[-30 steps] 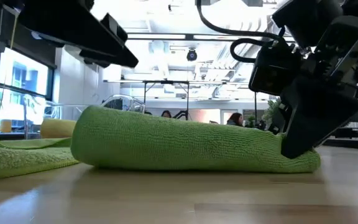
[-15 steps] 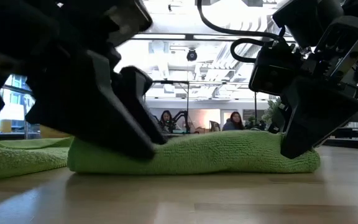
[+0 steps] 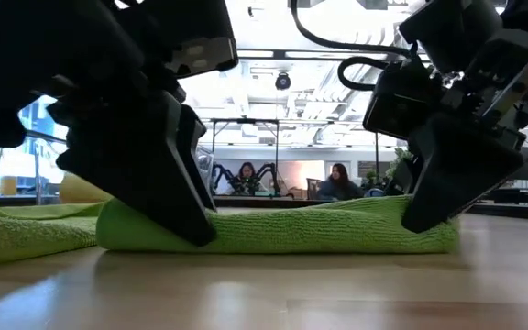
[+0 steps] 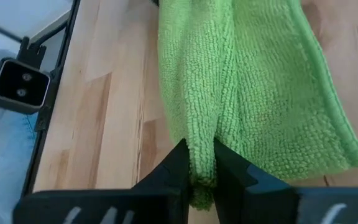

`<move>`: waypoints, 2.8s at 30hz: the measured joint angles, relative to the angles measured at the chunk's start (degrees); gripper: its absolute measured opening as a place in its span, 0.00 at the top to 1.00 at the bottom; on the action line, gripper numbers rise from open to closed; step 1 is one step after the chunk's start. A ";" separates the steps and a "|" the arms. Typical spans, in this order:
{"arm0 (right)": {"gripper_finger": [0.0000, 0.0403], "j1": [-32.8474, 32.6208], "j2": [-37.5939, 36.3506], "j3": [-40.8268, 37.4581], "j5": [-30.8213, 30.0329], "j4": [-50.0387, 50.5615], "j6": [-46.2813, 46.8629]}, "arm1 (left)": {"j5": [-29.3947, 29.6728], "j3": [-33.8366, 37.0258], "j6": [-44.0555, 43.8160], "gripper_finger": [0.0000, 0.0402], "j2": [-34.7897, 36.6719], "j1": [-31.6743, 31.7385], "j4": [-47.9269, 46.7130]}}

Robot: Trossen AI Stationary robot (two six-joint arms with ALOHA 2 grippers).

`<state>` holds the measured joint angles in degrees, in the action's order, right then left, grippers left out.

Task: Roll microfiber towels into tight, uniform cylinder then place into a basket
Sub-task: Roll the right green towel

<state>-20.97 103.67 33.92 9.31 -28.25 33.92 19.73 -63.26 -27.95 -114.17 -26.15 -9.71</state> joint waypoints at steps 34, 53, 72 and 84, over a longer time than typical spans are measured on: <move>0.67 -18.51 -1.96 9.34 -34.77 11.95 -49.43 | -21.38 12.61 -20.23 0.99 0.18 7.75 28.86; 0.53 -14.47 -0.69 15.86 -31.54 30.90 -25.29 | -21.66 12.77 -19.02 0.97 0.18 7.71 29.86; 0.95 -13.81 2.59 16.15 -20.40 29.49 9.63 | -16.37 13.14 1.57 0.69 10.12 7.82 17.52; 0.95 -12.06 2.57 15.99 -14.05 28.55 21.76 | -7.46 12.92 27.88 0.62 15.65 -0.25 17.27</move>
<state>-33.03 106.24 49.91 -4.74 0.30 55.69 12.27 -50.35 -0.07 -98.52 -26.40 7.56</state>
